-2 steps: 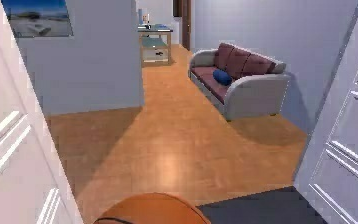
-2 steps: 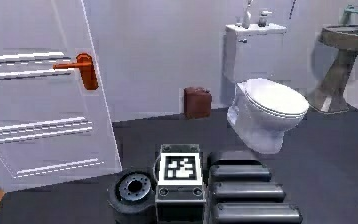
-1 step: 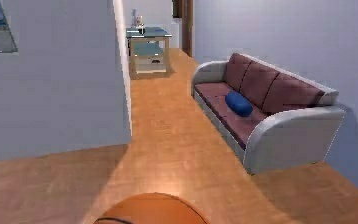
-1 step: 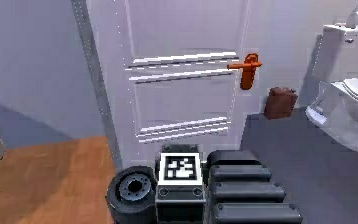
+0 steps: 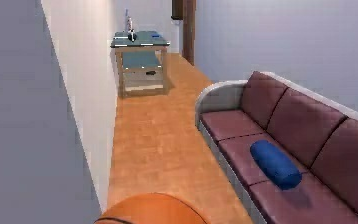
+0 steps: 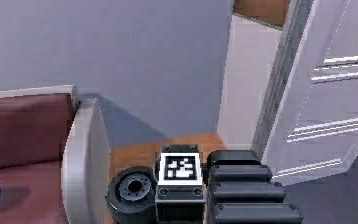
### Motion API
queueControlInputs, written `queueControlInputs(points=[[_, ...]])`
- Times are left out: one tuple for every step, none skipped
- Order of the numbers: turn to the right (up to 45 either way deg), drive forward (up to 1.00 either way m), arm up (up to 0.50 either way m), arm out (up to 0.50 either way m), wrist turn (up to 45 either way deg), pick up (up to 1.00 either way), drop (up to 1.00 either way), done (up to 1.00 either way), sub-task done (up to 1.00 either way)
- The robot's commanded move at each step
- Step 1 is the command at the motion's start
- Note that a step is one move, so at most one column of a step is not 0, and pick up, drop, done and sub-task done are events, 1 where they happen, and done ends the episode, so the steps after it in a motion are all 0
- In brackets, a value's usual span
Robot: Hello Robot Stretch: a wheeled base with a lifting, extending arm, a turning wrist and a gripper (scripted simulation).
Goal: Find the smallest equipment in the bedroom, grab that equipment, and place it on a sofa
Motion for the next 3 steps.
queueControlInputs(points=[[0.0,1.0,0.0,0.0,0.0,0.0,0.0,0.0,0.0],[-9.0,0.0,0.0,0.0,0.0,0.0,0.0,0.0,0.0],[0.0,0.2,0.0,0.0,0.0,0.0,0.0,0.0,0.0]])
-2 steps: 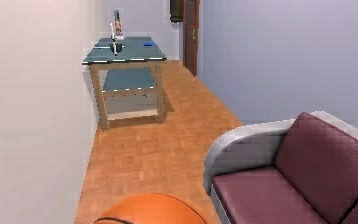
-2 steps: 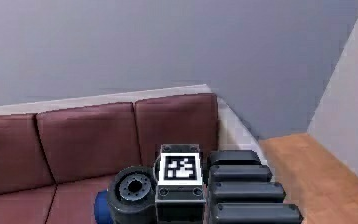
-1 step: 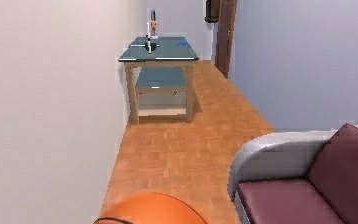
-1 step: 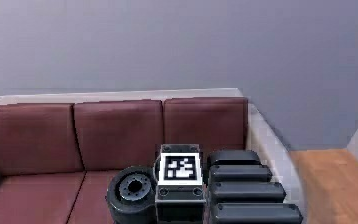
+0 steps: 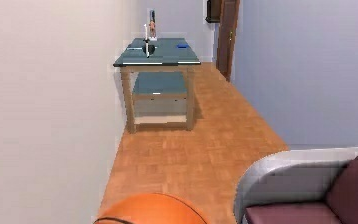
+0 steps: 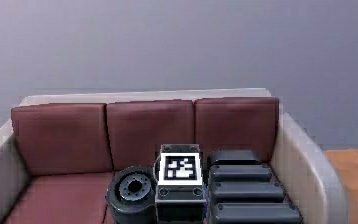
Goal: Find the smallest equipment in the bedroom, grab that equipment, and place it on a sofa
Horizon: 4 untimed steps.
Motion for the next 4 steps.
queueControlInputs(points=[[45.0,0.0,0.0,0.0,0.0,0.0,0.0,0.0,0.0],[39.0,0.0,0.0,0.0,0.0,0.0,0.0,0.0,0.0],[-45.0,0.0,0.0,0.0,0.0,0.0,0.0,0.0,0.0],[-27.0,0.0,0.0,0.0,0.0,0.0,0.0,0.0,0.0]])
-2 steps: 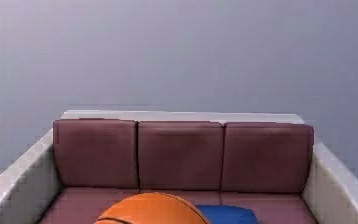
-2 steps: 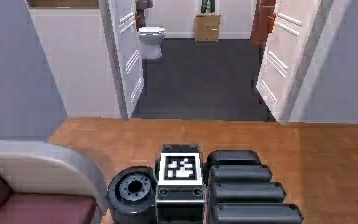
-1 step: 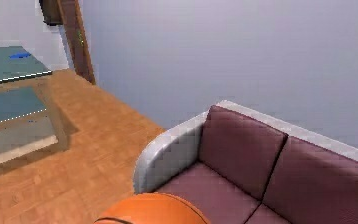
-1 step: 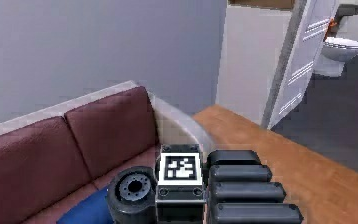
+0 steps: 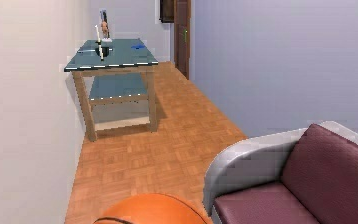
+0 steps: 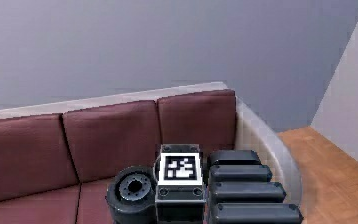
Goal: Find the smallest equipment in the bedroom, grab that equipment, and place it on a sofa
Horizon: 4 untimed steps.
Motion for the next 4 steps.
queueControlInputs(points=[[0.0,0.0,0.0,0.48,0.0,0.0,0.0,0.0,0.0],[0.0,0.0,0.0,0.0,45.0,0.0,0.0,0.0,0.0],[0.0,0.0,0.0,0.0,21.0,0.0,0.0,0.0,0.0],[0.0,0.0,-0.44,0.0,0.0,0.0,0.0,0.0,0.0]])
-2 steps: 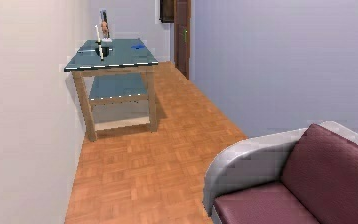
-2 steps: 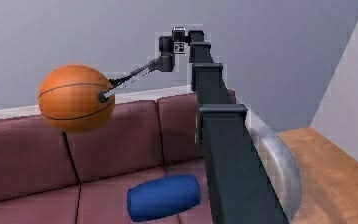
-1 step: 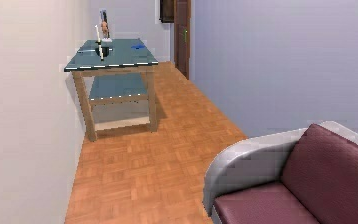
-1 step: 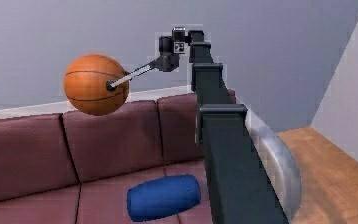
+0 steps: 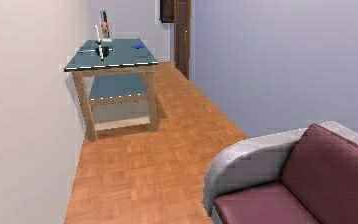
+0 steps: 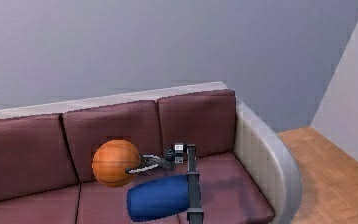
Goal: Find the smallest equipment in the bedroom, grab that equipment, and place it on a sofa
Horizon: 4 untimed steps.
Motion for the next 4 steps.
queueControlInputs(points=[[0.0,0.0,-0.32,0.0,0.0,0.0,0.0,0.0,0.0],[0.0,0.0,0.0,0.0,0.0,0.0,1.0,0.0,0.0],[0.0,0.0,0.1,0.0,0.0,0.0,0.0,0.0,0.0],[0.0,0.0,0.0,-0.08,0.0,0.0,0.0,0.0,0.0]])
